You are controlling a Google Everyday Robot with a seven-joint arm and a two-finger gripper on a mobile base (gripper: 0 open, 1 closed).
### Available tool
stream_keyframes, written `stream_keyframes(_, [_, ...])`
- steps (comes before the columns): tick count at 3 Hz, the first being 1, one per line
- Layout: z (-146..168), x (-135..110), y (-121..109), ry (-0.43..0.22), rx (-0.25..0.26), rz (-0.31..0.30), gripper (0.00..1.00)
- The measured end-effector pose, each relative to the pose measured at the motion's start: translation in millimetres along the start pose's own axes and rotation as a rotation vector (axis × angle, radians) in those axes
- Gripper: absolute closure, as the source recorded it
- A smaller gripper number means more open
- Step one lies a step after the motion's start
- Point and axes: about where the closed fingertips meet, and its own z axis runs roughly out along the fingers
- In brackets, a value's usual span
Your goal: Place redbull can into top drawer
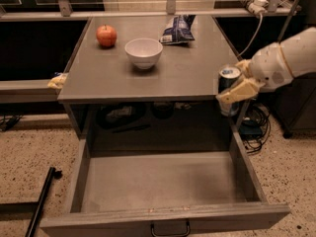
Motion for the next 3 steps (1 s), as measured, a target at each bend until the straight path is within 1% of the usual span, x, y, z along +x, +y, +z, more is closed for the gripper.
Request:
stream_keyframes(1, [31,44,34,-0.038,-0.057,0.035,1.0])
stream_keyframes(2, [67,75,65,-0.11,-0.122,0.06,1.0])
stream_keyframes(3, [99,87,84,-0.199,-0.175,0.071,1.0])
